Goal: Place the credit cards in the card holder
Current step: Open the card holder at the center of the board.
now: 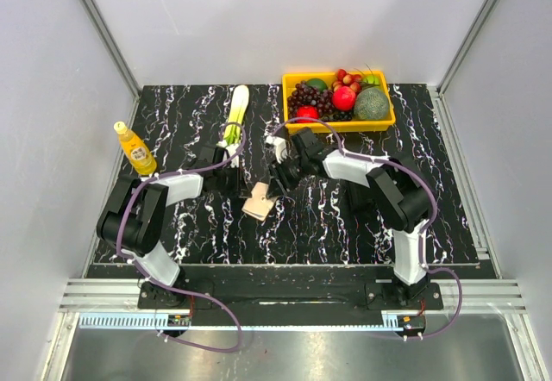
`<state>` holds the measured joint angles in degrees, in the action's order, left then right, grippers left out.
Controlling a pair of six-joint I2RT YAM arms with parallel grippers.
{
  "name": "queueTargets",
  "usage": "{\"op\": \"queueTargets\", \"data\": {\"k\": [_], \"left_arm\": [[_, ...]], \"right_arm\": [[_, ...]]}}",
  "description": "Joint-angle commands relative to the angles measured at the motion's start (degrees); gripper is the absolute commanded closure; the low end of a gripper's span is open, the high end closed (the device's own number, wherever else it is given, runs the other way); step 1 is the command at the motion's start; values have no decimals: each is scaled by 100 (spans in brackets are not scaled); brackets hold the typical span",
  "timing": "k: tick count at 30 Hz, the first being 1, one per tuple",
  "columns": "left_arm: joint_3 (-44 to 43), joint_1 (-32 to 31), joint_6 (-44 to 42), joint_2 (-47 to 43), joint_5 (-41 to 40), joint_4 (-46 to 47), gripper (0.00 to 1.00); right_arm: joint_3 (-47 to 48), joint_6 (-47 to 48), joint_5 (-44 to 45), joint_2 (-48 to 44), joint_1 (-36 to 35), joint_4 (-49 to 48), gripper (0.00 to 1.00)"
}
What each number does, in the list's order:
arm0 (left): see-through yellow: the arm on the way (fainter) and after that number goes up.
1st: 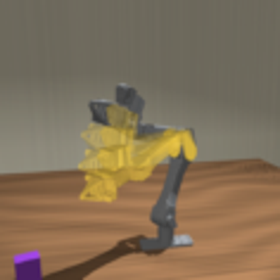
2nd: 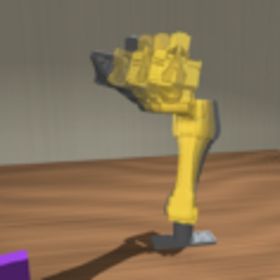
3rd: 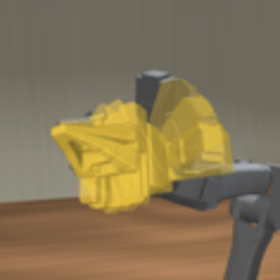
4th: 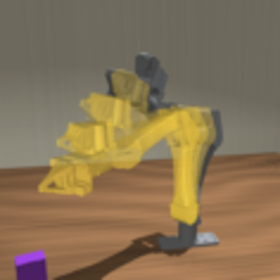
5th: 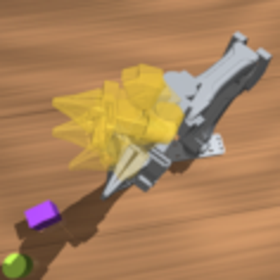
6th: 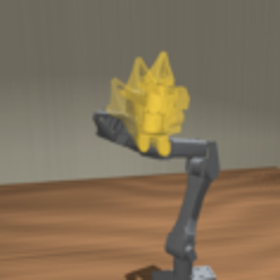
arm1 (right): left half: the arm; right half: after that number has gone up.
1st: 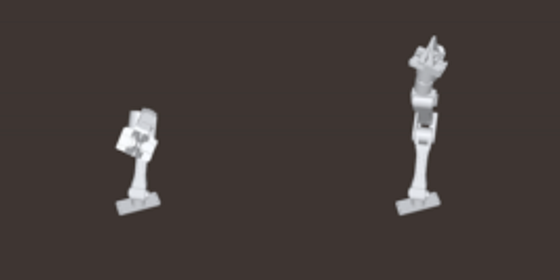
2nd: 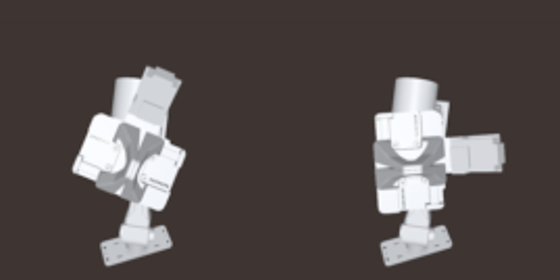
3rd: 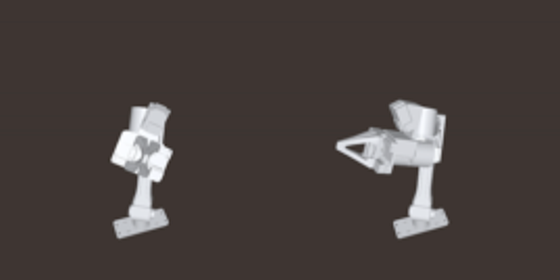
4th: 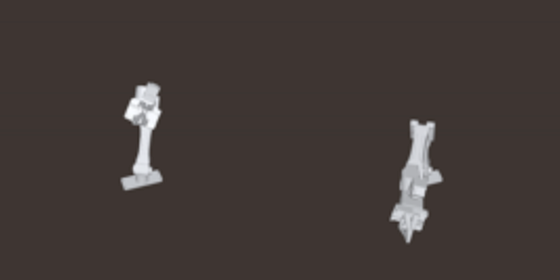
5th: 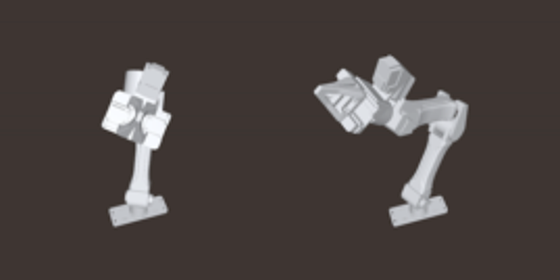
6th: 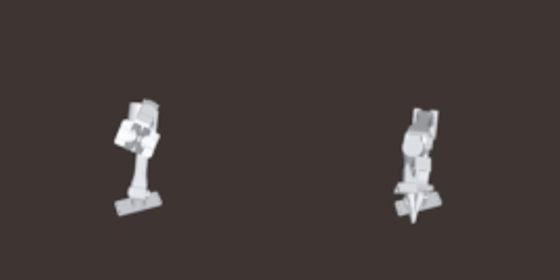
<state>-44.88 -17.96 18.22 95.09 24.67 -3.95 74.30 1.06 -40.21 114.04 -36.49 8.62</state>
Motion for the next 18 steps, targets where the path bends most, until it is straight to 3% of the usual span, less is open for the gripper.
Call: {"op": "queueTargets", "data": {"k": [1, 18], "left_arm": [[-20, -33, -143, 115, 249, 157, 100], [-3, -41, -90, 185, 416, 280, 100]], "right_arm": [[-109, 254, -321, 180, -34, 263, 51], [137, -246, -1261, 444, -60, -62, 56]]}}
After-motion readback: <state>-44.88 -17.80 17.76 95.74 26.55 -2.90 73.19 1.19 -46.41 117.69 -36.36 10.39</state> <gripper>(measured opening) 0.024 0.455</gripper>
